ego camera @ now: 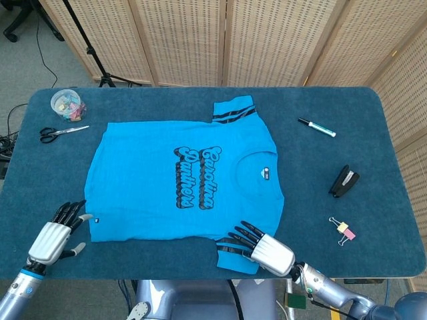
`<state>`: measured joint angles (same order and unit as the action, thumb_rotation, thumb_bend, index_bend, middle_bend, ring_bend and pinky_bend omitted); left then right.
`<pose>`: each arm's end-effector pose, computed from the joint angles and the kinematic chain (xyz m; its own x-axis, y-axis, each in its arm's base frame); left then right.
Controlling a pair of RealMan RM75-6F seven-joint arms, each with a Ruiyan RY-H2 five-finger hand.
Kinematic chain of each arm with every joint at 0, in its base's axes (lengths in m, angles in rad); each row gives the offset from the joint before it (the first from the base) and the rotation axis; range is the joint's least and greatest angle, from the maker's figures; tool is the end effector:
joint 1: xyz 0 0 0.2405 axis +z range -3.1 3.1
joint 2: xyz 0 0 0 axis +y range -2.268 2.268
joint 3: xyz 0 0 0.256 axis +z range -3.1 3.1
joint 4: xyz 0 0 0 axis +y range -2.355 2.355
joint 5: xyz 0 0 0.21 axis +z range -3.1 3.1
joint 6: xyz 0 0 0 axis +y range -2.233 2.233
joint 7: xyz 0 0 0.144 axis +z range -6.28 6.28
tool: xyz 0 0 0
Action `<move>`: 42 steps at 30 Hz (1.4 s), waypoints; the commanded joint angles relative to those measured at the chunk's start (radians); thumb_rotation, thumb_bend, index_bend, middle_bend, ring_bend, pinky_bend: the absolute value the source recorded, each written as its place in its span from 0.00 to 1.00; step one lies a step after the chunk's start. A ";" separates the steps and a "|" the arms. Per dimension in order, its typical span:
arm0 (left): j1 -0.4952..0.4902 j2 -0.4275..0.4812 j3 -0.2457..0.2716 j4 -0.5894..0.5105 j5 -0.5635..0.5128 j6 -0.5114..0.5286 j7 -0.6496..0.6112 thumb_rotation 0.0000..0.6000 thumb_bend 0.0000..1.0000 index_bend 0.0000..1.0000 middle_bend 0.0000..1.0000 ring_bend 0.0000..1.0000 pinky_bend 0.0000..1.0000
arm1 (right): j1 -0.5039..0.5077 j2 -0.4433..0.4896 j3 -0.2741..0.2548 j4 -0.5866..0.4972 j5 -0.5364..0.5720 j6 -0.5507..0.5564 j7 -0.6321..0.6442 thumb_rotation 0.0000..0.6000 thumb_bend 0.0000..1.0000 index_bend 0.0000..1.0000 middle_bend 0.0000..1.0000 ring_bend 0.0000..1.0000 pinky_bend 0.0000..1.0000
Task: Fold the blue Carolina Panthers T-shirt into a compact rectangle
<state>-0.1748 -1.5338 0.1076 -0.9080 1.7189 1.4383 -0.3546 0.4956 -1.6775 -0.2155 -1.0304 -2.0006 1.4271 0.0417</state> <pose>-0.3610 0.1852 0.0472 0.3912 0.2081 0.8965 0.9008 -0.2861 -0.3267 -0.2227 -0.2088 -0.0433 0.5412 -0.0745 0.8376 -0.4981 -0.8309 0.2479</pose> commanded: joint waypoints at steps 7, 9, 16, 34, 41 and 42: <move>-0.021 -0.021 0.013 0.010 -0.003 -0.035 -0.012 1.00 0.28 0.31 0.00 0.00 0.00 | 0.000 -0.006 -0.001 0.004 0.007 -0.001 0.006 1.00 0.41 0.66 0.10 0.00 0.04; -0.023 -0.021 0.015 0.008 -0.004 -0.037 -0.011 1.00 0.28 0.31 0.00 0.00 0.00 | 0.000 -0.007 -0.001 0.003 0.008 0.000 0.006 1.00 0.41 0.66 0.10 0.00 0.04; -0.029 -0.039 0.034 0.013 0.002 -0.052 -0.040 1.00 0.28 0.33 0.00 0.00 0.00 | 0.001 -0.004 0.000 0.002 0.011 0.003 0.010 1.00 0.41 0.66 0.10 0.00 0.04; -0.043 -0.060 0.029 0.027 -0.023 -0.068 -0.041 1.00 0.40 0.38 0.00 0.00 0.00 | 0.003 0.004 0.000 -0.011 0.015 0.007 0.008 1.00 0.41 0.66 0.10 0.00 0.04; -0.043 -0.071 0.030 0.039 -0.028 -0.068 -0.046 1.00 0.39 0.52 0.00 0.00 0.00 | 0.003 0.003 0.001 -0.013 0.017 0.005 0.009 1.00 0.41 0.66 0.11 0.00 0.04; -0.042 -0.073 0.030 0.042 -0.028 -0.064 -0.047 1.00 0.39 0.56 0.00 0.00 0.00 | 0.003 0.003 0.001 -0.012 0.017 0.005 0.008 1.00 0.41 0.66 0.11 0.00 0.04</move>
<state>-0.2175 -1.6049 0.1378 -0.8682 1.6916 1.3722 -0.4004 0.4987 -1.6749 -0.2149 -1.0428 -1.9832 1.4318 0.0499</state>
